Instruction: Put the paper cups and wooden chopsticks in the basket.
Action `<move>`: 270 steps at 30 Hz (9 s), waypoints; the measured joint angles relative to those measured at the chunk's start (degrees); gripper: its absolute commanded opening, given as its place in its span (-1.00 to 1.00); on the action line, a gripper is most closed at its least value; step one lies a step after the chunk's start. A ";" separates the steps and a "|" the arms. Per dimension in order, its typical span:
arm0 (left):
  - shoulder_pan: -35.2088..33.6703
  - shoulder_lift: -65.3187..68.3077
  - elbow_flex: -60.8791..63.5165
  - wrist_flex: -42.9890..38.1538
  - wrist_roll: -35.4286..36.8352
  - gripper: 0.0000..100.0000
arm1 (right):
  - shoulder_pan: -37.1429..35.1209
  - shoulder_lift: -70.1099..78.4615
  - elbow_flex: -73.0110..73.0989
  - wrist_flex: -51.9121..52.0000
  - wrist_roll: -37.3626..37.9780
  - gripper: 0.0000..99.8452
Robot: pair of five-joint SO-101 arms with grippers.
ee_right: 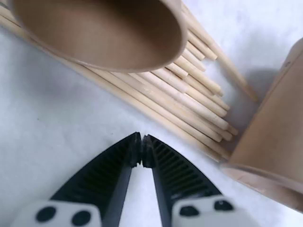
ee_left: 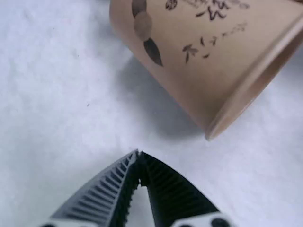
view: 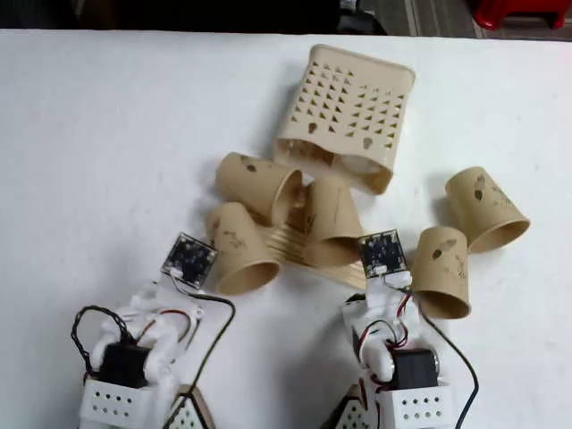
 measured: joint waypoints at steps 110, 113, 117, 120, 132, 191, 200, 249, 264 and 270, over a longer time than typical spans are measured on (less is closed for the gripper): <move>-2.64 0.53 0.00 -9.93 0.00 -0.95 | 7.74 -0.18 -5.98 0.00 0.70 -0.96; -3.43 0.53 0.00 -9.93 0.00 -0.95 | 9.76 -0.09 -12.31 0.00 5.27 -0.96; -3.34 0.53 0.00 -9.93 0.00 -0.95 | 10.55 -0.62 -20.22 0.00 13.63 -0.91; -3.34 0.53 0.00 -9.93 0.00 -0.95 | 10.37 -0.62 -26.11 0.00 18.46 -0.77; -3.69 0.53 0.00 -9.85 0.00 -0.95 | 5.80 26.73 -46.24 -6.68 20.75 -0.32; -3.78 0.53 0.00 -9.85 0.00 -0.95 | 3.52 90.99 -68.75 -46.15 36.92 -0.96; -3.78 0.53 0.00 -9.85 0.00 -0.95 | 2.81 90.37 -83.87 -22.07 35.16 -0.96; -3.69 0.53 0.00 -9.85 0.00 -0.95 | 23.03 78.42 -101.27 18.46 36.75 -0.47; -3.78 0.53 0.00 -9.85 0.00 -0.95 | 35.96 78.51 -71.03 4.04 37.98 -0.47; -3.78 0.53 0.00 -9.85 0.00 -0.95 | 35.87 78.51 -63.74 -4.04 23.56 -0.48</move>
